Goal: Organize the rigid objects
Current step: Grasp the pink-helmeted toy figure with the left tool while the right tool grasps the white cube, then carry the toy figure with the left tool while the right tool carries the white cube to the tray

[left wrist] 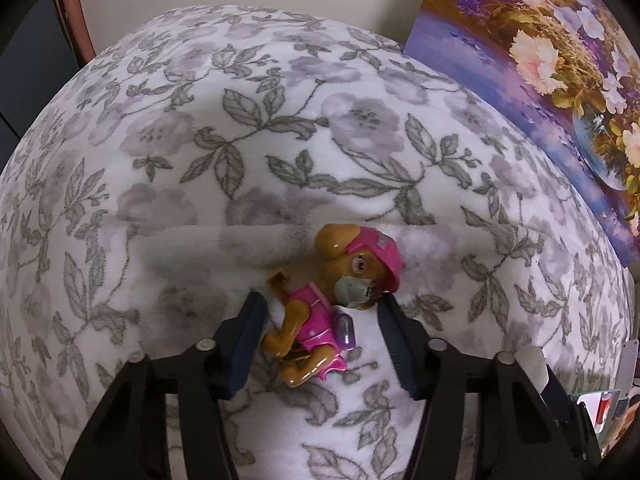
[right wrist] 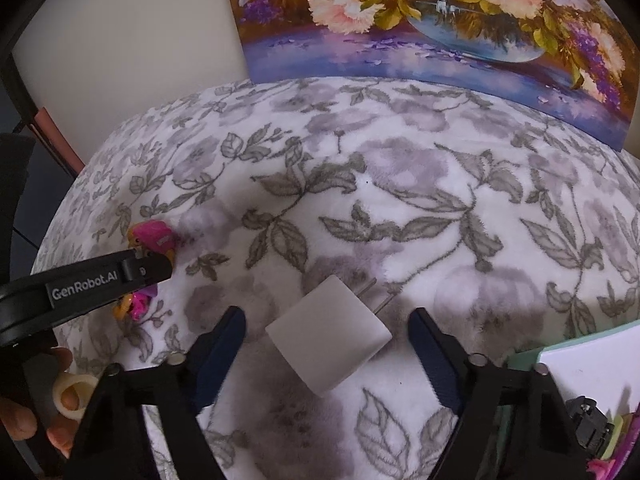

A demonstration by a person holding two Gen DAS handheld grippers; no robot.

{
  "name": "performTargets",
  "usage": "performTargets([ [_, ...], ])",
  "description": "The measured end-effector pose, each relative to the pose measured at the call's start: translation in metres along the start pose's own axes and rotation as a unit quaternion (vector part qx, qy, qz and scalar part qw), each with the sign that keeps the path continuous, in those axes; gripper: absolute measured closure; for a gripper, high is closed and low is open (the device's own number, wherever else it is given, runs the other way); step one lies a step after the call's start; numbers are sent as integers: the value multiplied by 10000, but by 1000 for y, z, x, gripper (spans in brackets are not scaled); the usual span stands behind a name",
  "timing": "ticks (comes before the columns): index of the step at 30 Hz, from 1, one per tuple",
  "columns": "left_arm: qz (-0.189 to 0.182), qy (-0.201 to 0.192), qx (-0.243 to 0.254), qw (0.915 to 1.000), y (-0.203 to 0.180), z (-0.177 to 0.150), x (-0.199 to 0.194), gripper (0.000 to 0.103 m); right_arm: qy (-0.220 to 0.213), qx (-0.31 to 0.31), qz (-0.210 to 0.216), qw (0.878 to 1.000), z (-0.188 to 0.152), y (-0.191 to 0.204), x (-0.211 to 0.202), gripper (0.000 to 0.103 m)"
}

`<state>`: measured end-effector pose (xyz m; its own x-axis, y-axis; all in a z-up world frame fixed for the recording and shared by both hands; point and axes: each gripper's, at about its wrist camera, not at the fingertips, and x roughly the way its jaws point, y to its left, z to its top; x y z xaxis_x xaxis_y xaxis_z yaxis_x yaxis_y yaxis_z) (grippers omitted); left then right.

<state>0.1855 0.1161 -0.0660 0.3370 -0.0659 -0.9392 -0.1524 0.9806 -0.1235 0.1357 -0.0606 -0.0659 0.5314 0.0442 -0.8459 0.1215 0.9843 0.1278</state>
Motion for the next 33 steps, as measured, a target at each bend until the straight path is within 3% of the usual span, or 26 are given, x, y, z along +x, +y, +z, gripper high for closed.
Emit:
performTargets([
  [5,88,-43,27,9999,-2,-1,1,51,-54,-1,-78,10000,-1,-2,0,32],
  [7,172,-52,31,9998,-2,0,1,62,-59,6,-75,10000,-1,-3,0,34],
  [10,123,-57,21,9999,2,0,0,62,-82,-22,-83,9999,-1,-3,-1,41],
  [23,250,-37,4,9997,13,-15,-20,62,107,241,9,9997,-7,-10,-12,41],
  [33,266,-273,240,9990,3,-43,-64,62,94,464,35,9989,-18,-17,-58,41],
])
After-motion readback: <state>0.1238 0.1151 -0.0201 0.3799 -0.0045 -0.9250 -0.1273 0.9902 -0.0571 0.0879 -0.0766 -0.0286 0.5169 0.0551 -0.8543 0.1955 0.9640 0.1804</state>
